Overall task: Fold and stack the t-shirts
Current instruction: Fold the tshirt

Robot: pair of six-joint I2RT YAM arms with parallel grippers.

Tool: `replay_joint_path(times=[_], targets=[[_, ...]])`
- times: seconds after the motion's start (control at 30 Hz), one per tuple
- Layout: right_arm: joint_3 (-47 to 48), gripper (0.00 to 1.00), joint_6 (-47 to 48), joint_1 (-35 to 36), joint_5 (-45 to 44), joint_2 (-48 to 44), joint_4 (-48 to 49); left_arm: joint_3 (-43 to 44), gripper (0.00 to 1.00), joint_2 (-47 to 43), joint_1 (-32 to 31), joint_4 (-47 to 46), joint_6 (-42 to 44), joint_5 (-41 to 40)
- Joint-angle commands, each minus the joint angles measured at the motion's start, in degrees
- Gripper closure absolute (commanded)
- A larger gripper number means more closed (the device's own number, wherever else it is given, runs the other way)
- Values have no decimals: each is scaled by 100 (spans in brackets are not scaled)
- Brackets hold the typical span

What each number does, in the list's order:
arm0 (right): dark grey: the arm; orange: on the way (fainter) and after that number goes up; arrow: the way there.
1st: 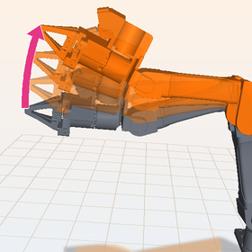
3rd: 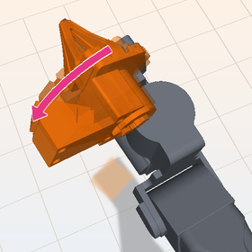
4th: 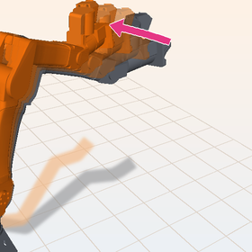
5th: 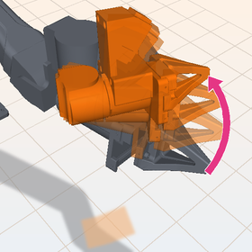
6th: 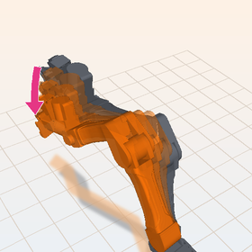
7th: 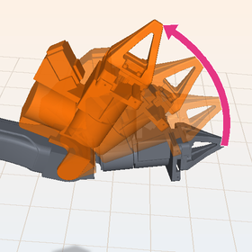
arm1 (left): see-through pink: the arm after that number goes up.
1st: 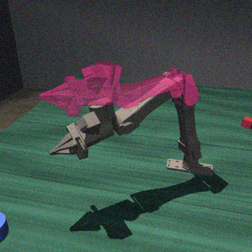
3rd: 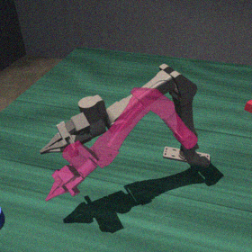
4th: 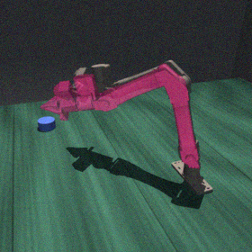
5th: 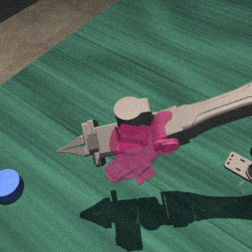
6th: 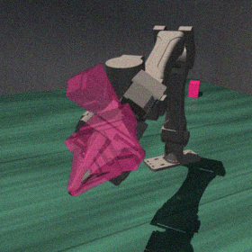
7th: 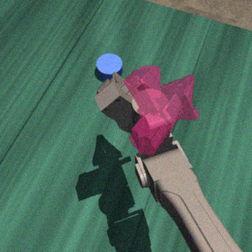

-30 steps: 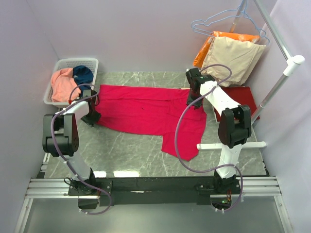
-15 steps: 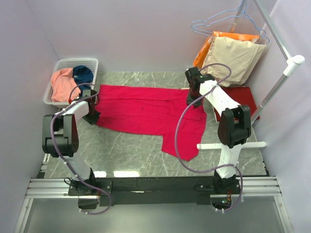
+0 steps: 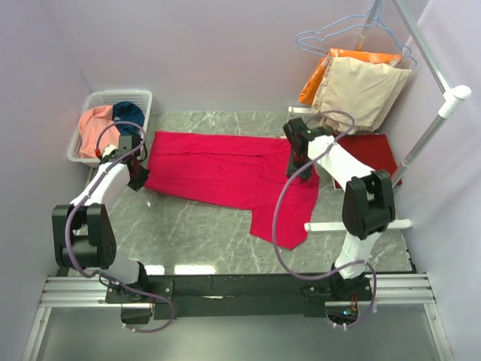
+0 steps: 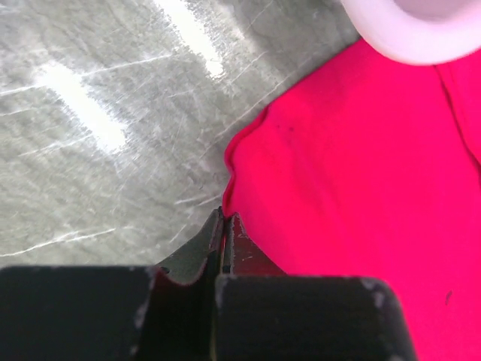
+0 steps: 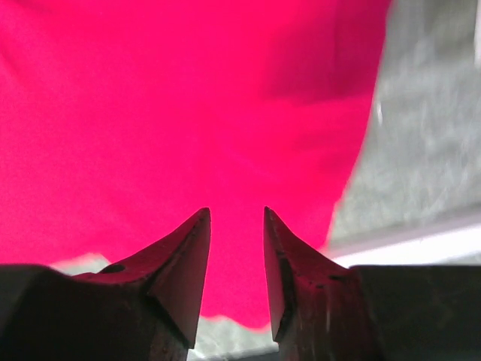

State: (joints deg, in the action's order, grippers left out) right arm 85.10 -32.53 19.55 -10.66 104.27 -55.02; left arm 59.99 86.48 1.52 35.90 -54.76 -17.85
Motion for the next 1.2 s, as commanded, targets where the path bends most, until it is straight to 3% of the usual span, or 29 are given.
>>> replay_joint_path(times=[0.0, 0.3, 0.53, 1.17], targets=[[-940, 57, -121, 268, 107, -1020, 44, -259, 99, -359, -46, 128, -26, 0], [-2796, 60, -692, 927, 450, -2488, 396, -532, 99, -333, -108, 31, 115, 18], [-3762, 61, -1167, 1446, 644, -2728, 721, -365, 99, -79, -108, 49, 220, -52], [-4493, 62, -1888, 1622, 19, -2789, 949, 391, 99, 264, 191, 497, 97, -1309]])
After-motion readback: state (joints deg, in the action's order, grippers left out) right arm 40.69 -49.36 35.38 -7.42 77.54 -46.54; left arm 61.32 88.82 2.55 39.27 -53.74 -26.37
